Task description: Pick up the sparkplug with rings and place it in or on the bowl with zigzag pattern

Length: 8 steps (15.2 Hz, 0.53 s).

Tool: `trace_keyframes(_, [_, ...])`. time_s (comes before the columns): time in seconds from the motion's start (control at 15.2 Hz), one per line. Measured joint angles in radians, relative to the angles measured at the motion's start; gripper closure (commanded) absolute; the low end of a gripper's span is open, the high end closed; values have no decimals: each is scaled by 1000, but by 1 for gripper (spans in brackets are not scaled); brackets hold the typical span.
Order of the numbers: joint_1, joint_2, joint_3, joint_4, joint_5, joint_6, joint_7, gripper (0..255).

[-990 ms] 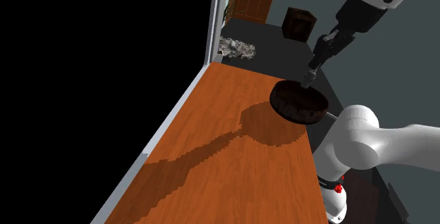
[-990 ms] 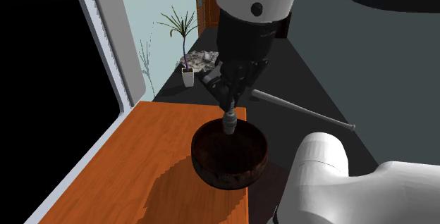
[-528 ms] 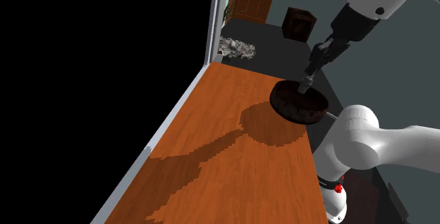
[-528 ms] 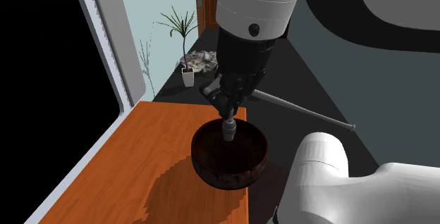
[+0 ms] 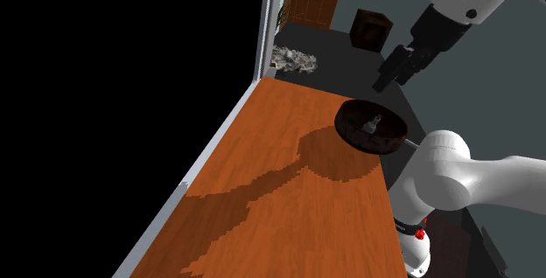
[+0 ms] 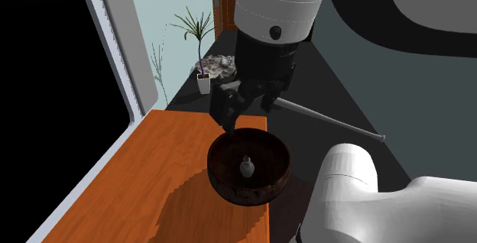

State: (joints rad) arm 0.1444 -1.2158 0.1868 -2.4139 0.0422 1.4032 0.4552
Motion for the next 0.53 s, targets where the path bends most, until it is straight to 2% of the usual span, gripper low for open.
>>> trace_keyframes(0.13, [-1, 6, -1, 19, -1, -13, 0, 0])
trace_keyframes(0.4, [-9, 59, 1, 146, -3, -85, 3, 0])
trace_keyframes(0.53, [-10, 64, -1, 161, -5, -95, 2, 0])
